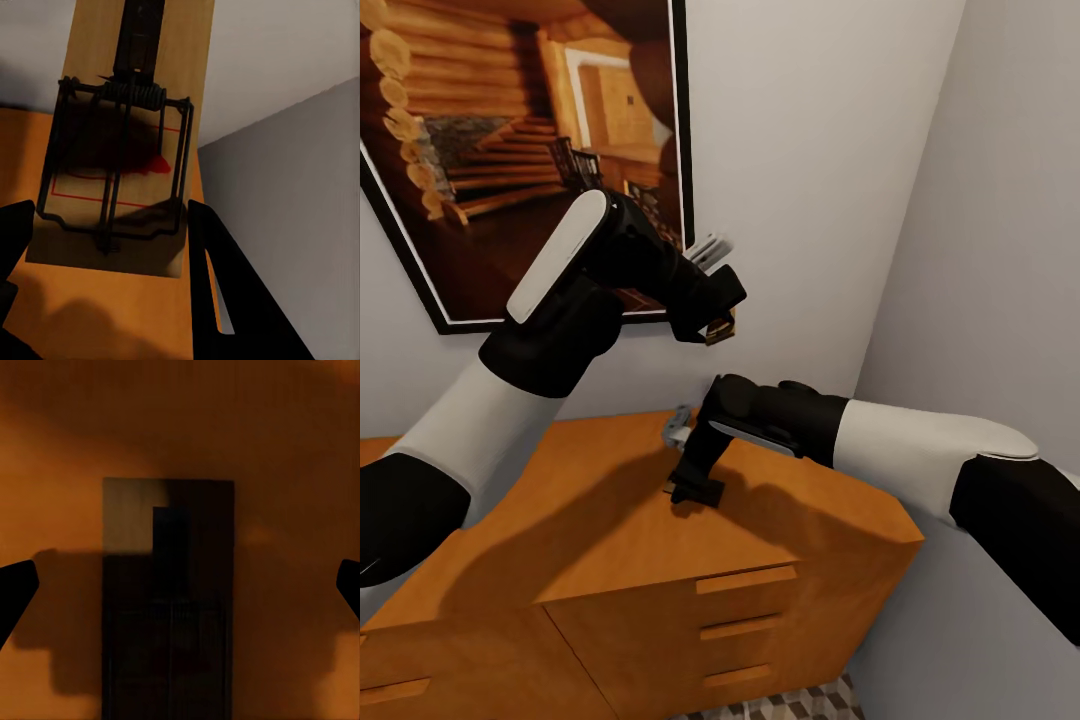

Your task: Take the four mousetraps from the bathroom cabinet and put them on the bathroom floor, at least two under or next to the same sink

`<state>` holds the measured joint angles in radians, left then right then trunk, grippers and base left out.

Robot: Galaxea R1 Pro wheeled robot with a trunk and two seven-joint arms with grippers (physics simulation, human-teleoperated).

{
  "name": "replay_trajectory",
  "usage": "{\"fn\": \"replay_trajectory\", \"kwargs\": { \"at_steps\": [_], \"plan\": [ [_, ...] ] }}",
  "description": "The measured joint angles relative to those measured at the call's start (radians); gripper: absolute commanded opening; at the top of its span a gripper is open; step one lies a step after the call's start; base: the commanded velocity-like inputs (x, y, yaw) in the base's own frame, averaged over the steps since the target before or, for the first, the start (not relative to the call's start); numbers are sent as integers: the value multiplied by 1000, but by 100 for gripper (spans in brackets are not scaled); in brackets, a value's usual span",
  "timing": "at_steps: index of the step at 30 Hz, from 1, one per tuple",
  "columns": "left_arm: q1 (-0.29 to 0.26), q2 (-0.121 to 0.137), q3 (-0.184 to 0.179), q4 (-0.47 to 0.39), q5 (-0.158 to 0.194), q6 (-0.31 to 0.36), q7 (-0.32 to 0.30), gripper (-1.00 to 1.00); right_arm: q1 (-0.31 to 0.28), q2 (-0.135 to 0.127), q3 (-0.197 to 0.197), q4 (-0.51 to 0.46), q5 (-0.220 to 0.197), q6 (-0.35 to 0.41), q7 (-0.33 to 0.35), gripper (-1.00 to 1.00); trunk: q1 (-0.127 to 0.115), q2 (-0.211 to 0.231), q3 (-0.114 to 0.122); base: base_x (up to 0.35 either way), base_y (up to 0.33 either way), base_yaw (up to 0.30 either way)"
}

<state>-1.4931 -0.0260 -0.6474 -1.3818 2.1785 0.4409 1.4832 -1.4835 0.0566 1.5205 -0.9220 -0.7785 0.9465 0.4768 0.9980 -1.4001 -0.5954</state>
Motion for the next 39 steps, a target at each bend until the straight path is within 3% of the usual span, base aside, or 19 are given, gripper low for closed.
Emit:
{"fn": "replay_trajectory", "kwargs": {
  "at_steps": [8,17,24,29,30,34,36,39],
  "plan": [
    [2,-1,1,-1,0,-3,-1,-100,0,0,0,0,0,0,0,100,0,0,0,0,0,0],
    [2,-1,2,1,0,-4,-1,-100,-1,-1,-1,0,-3,1,-2,100,34,-63,-28,0,0,0],
    [2,-2,3,0,0,-4,-1,-100,-1,-2,-41,0,-7,3,-1,100,61,-112,-50,0,0,0],
    [2,-2,3,-1,0,-4,-1,-100,-1,-2,-42,0,-8,3,-1,100,61,-112,-50,0,0,0],
    [2,-2,3,-1,0,-4,-1,-100,-1,-2,-42,1,-8,3,-1,-100,61,-112,-50,0,0,0],
    [2,-2,3,-2,0,-4,-1,-100,0,-1,-39,-1,-25,6,1,-100,61,-112,-50,0,0,0],
    [2,-2,3,-2,0,-4,-1,-100,-1,-1,-43,0,0,1,4,-100,61,-112,-50,0,0,0],
    [2,-1,3,-2,0,-4,-1,-100,-1,-1,-43,0,0,2,4,-100,61,-112,-50,0,0,0]
  ]
}}
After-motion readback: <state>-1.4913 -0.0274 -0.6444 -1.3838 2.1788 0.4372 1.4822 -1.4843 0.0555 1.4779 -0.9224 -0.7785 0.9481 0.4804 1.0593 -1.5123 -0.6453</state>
